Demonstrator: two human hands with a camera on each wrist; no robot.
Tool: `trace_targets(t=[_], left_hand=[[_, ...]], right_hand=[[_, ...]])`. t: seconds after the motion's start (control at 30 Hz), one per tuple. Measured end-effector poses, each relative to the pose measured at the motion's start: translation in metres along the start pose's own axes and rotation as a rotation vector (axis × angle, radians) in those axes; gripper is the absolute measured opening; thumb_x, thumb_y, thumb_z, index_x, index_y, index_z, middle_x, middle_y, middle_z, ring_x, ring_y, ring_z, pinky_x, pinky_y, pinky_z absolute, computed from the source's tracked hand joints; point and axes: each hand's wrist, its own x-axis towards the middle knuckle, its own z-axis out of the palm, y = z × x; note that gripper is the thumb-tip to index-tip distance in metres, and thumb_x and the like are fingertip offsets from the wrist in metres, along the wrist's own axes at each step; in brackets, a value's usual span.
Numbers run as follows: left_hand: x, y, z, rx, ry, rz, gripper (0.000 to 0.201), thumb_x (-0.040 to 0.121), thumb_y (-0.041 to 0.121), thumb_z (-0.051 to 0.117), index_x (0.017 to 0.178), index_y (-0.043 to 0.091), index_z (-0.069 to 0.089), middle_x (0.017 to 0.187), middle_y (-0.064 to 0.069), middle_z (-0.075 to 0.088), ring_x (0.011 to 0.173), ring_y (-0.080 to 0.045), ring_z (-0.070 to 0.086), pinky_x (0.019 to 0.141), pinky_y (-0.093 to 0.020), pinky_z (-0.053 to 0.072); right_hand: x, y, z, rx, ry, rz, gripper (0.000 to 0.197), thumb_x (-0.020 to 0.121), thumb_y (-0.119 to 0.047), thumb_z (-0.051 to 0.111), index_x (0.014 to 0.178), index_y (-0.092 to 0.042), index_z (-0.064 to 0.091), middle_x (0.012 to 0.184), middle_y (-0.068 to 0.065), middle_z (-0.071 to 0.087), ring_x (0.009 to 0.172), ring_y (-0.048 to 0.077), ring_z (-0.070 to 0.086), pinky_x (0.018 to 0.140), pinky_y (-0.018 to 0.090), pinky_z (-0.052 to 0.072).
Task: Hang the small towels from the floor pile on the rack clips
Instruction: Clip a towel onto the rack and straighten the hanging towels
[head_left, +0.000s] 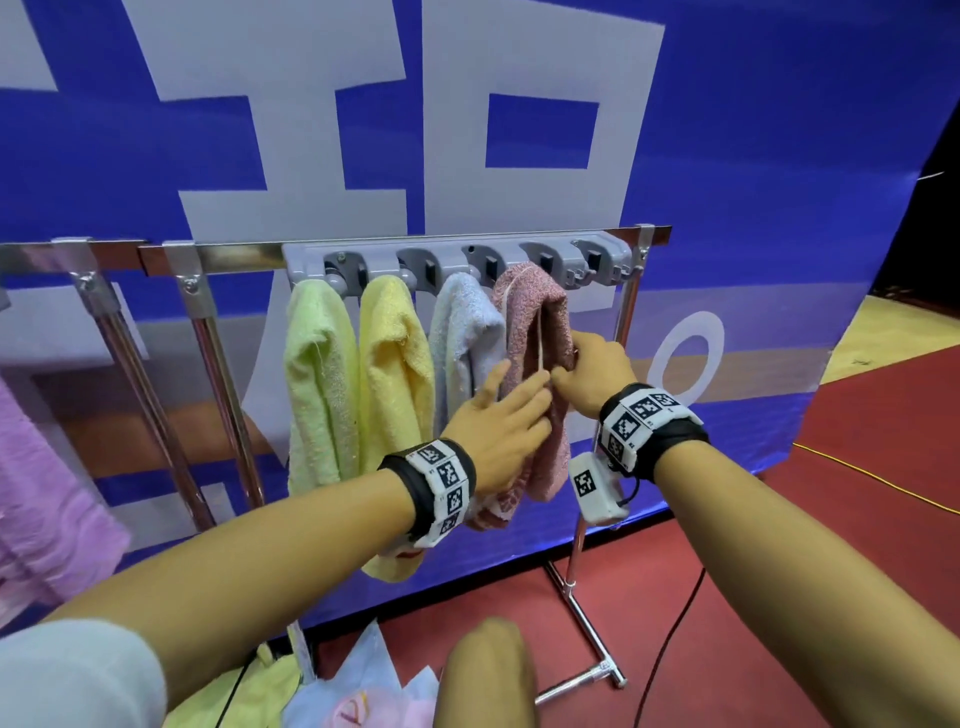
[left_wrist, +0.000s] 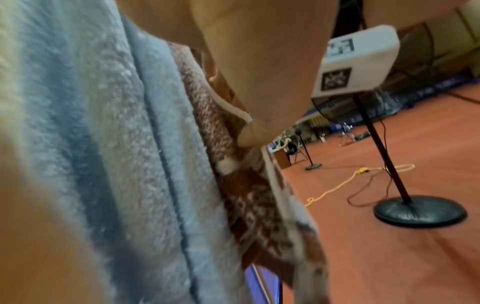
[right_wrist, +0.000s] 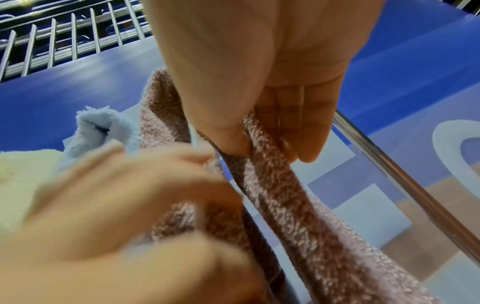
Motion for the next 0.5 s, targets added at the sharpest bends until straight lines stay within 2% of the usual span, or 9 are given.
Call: trace_targets(t=[0.03,0.1,0.13,0.2,0.3,0.37,0.43,0.5], left_hand=[[0.001,0.001,0.003,0.019,-0.064,0.037,0.032,0.075,0.025,0.051,0.101,0.019,0.07,0.13,-0.008,0.059,0.143,-0.029,0.034,0.115,-0.058,-0.017],[0.004,0.003,0.007,0.079,-0.234,0.044,0.046,0.084,0.03,0.043,0.12,0.015,0.067,0.139,-0.012,0.052,0.148,-0.034,0.018,0.107,-0.061,-0.029],[0.006,0.003,0.012,0.124,-0.306,0.038,0.053,0.087,0.036,0.042,0.132,0.013,0.059,0.146,-0.014,0.043,0.15,-0.035,0.008,0.105,-0.062,-0.031],[0.006,0.003,0.018,0.177,-0.403,0.017,0.067,0.087,0.051,0.04,0.141,0.013,0.049,0.153,-0.015,0.034,0.149,-0.038,-0.003,0.104,-0.063,-0.03],[0.002,0.008,0.022,0.155,-0.414,0.01,0.07,0.084,0.06,0.035,0.135,0.018,0.057,0.148,-0.015,0.042,0.148,-0.04,0.001,0.106,-0.066,-0.027],[-0.003,0.013,0.025,0.139,-0.431,0.014,0.075,0.083,0.066,0.036,0.135,0.016,0.057,0.149,-0.019,0.04,0.147,-0.04,0.006,0.104,-0.065,-0.029],[-0.008,0.019,0.025,0.104,-0.427,0.011,0.081,0.081,0.069,0.04,0.139,0.014,0.052,0.151,-0.02,0.035,0.147,-0.039,0.006,0.102,-0.064,-0.032],[-0.013,0.02,0.024,0.052,-0.396,0.017,0.083,0.079,0.068,0.044,0.141,0.014,0.049,0.153,-0.018,0.032,0.147,-0.037,0.005,0.102,-0.063,-0.033]], right_hand=[[-0.001,0.002,-0.001,0.004,0.014,0.003,0.007,0.081,-0.022,0.059,0.087,-0.018,0.059,0.082,0.008,0.068,0.086,0.035,0.061,0.076,0.039,0.053],[-0.002,0.005,-0.004,0.004,0.043,0.014,0.01,0.082,-0.022,0.059,0.09,-0.016,0.06,0.083,0.011,0.067,0.084,0.036,0.061,0.076,0.042,0.054],[-0.004,0.006,-0.006,0.006,0.05,0.02,0.011,0.082,-0.022,0.058,0.091,-0.016,0.06,0.083,0.011,0.067,0.082,0.036,0.061,0.076,0.042,0.054],[-0.005,0.009,-0.006,0.011,0.033,0.017,0.011,0.082,-0.022,0.059,0.091,-0.015,0.06,0.082,0.009,0.066,0.08,0.034,0.061,0.074,0.04,0.054],[-0.009,0.009,0.0,0.014,-0.054,0.0,0.003,0.082,-0.021,0.06,0.083,-0.02,0.056,0.074,0.003,0.062,0.076,0.031,0.06,0.066,0.033,0.046],[-0.015,0.006,0.006,0.002,-0.113,-0.008,0.009,0.082,-0.022,0.061,0.077,-0.023,0.054,0.072,0.001,0.061,0.075,0.03,0.06,0.065,0.03,0.043],[-0.02,0.005,0.013,-0.016,-0.159,-0.011,0.006,0.083,-0.025,0.063,0.082,-0.02,0.06,0.081,0.003,0.067,0.08,0.029,0.063,0.069,0.032,0.049],[-0.024,0.005,0.018,-0.041,-0.211,-0.005,0.013,0.083,-0.031,0.064,0.088,-0.019,0.065,0.088,0.005,0.07,0.086,0.028,0.065,0.077,0.036,0.055]])
